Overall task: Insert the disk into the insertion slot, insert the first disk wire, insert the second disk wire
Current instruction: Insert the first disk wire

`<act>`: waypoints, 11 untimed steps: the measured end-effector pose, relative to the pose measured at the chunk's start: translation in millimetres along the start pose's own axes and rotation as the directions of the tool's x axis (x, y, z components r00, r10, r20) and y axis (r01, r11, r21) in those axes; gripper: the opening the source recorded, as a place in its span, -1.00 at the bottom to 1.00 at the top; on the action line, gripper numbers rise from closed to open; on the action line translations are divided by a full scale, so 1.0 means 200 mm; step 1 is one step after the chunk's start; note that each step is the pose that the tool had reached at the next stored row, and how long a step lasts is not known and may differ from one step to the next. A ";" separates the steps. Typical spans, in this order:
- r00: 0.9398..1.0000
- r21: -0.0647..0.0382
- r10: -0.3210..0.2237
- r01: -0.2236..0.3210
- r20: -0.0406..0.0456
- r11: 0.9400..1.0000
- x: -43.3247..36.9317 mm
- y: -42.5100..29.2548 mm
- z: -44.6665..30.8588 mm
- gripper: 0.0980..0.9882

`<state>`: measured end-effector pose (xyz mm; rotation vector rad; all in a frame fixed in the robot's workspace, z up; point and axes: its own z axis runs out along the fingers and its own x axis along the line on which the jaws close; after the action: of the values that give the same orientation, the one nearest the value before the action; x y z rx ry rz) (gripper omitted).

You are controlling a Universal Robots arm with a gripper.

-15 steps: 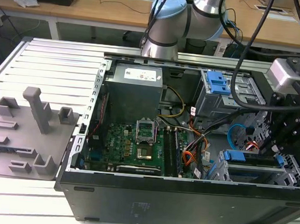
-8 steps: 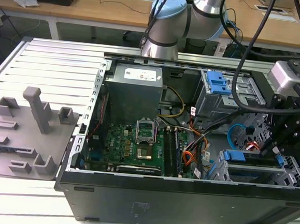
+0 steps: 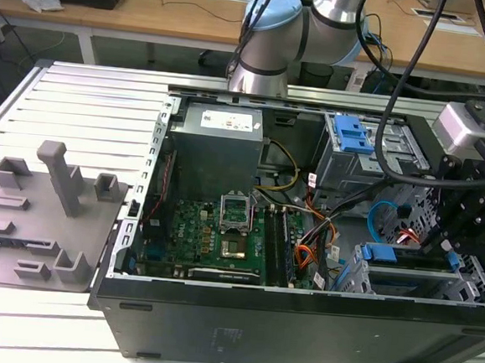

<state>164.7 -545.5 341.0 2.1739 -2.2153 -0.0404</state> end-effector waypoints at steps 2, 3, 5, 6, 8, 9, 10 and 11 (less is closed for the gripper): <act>1.000 0.000 0.000 0.000 0.001 1.000 0.000 -0.001 0.000 -0.84; 1.000 0.000 0.000 0.000 0.002 1.000 0.000 -0.004 0.001 -0.84; 1.000 0.000 0.001 -0.001 0.003 1.000 -0.001 -0.007 0.001 -0.84; 1.000 0.000 0.008 -0.008 0.004 1.000 -0.001 -0.007 0.001 -0.84; 1.000 0.000 0.019 -0.019 0.005 1.000 -0.002 -0.007 0.002 -0.84; 1.000 0.000 0.019 -0.019 0.005 1.000 -0.003 -0.007 0.001 -0.84; 1.000 0.000 0.019 -0.019 0.006 1.000 -0.009 -0.007 0.003 -0.84; 1.000 0.000 0.019 -0.019 0.005 1.000 -0.010 -0.007 0.001 -0.84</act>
<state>166.2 -543.5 340.7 2.1546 -2.2384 -0.0451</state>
